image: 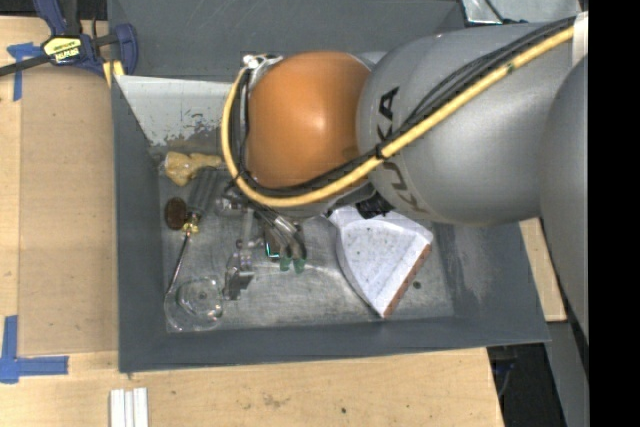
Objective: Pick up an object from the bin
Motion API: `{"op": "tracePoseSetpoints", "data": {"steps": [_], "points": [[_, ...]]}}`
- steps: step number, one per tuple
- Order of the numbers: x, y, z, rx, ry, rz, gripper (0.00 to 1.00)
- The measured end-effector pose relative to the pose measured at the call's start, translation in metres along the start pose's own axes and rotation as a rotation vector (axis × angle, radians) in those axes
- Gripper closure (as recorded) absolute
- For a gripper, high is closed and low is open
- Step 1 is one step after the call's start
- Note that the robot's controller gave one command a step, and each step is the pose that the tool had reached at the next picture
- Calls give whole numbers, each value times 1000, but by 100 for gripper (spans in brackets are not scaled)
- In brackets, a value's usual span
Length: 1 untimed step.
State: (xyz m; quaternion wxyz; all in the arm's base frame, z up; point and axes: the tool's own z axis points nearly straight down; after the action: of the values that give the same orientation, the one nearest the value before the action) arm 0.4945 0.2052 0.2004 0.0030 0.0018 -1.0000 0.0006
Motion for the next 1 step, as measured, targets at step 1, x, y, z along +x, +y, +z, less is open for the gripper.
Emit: {"op": "tracePoseSetpoints", "data": {"steps": [1], "points": [[-2,-1,-5,-2,-8,4,0]]}}
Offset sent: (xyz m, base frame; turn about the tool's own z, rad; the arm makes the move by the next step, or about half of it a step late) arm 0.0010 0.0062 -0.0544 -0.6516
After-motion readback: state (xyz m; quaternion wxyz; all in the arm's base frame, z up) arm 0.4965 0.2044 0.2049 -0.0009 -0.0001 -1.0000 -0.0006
